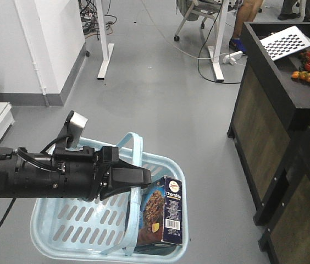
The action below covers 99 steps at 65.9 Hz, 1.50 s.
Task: Left arm holds basket, right arm returns cookies
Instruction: 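Turn the base toward the snack shelves, keeping the basket in left gripper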
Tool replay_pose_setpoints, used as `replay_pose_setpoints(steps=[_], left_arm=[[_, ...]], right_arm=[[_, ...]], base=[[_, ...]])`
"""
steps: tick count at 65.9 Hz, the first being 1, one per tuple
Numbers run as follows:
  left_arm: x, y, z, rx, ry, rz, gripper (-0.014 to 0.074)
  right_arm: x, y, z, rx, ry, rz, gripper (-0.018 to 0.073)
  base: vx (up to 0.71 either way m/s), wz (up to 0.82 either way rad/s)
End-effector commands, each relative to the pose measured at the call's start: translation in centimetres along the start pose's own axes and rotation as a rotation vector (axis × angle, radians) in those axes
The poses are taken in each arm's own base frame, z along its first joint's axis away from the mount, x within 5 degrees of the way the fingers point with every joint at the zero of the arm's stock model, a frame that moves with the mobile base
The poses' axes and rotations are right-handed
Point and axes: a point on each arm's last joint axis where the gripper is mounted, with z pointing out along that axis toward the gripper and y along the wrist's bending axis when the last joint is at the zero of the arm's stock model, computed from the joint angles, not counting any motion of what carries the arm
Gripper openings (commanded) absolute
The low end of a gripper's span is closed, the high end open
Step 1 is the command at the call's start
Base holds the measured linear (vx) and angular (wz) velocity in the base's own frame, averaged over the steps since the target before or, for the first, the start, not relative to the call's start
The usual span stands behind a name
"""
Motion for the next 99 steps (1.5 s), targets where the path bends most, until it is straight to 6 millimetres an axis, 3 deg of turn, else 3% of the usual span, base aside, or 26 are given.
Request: replay_pose_setpoints(steps=[1, 49, 99], left_arm=[[-0.57, -2.88, -0.72, 0.146, -0.051, 0.007, -0.0003], [-0.57, -2.88, -0.72, 0.146, -0.051, 0.007, -0.0003], [-0.57, -2.88, -0.72, 0.146, -0.051, 0.007, -0.0003]], right_arm=[[-0.16, -0.07, 0.0, 0.006, -0.07, -0.011, -0.0006], [-0.19, -0.07, 0.0, 0.005, -0.073, -0.011, -0.0006], [-0.16, -0.07, 0.0, 0.006, -0.07, -0.011, -0.0006]], base=[[0.35, 0.02], [0.35, 0.08], [0.31, 0.61]])
